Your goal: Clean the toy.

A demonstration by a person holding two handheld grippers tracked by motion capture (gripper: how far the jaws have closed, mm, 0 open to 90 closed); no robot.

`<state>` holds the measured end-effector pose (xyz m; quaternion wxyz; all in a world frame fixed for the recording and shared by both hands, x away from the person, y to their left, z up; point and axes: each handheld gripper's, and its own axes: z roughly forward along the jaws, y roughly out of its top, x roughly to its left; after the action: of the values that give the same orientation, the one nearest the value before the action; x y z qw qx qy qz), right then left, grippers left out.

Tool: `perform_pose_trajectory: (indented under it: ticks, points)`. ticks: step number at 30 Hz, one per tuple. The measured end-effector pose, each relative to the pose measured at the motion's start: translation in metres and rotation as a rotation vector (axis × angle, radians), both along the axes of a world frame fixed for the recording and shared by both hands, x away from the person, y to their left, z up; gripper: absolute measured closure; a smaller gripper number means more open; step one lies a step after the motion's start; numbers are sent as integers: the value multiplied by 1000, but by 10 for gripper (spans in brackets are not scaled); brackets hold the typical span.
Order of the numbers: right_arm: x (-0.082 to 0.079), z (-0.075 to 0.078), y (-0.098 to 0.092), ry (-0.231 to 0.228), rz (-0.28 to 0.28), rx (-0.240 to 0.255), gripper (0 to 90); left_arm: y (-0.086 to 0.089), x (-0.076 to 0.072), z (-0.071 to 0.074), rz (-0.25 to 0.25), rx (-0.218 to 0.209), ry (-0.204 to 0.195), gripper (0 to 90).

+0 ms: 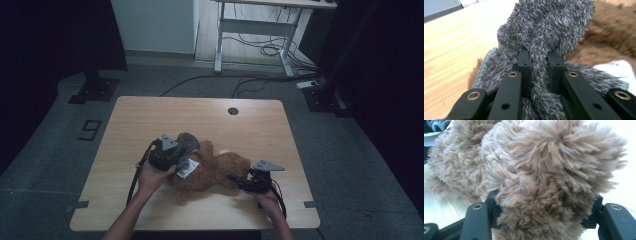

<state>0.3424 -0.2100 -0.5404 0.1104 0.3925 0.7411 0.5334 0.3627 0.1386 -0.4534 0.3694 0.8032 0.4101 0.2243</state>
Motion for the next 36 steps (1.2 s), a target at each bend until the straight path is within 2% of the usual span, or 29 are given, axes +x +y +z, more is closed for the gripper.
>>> perform_pose_trajectory:
  ticks: [5,9,15,19,22,25,28,30,33,36]
  points:
    - [0,0,1,0,-4,2,376,9,-4,2,1,6,-6,762]
    - [0,0,0,1,-2,3,376,15,-1,4,26,-5,3,761]
    - [0,0,1,3,-3,2,376,21,4,10,65,4,3,760]
    - [0,0,0,3,-3,2,376,23,2,15,57,-14,7,761]
    - [0,0,0,5,-4,-2,377,9,0,22,2,-42,3,761]
    - [0,0,0,4,-8,-2,377,-16,0,29,-57,-42,10,760]
    - [0,0,0,3,-7,-4,376,-44,4,27,-98,-15,34,759]
    - [0,0,0,4,-7,-5,375,-55,8,20,-94,16,41,759]
    - [-1,0,-1,5,-7,-5,362,-54,11,12,-83,-6,58,759]
    - [0,1,0,4,-6,-5,344,-44,10,7,-86,-59,81,761]
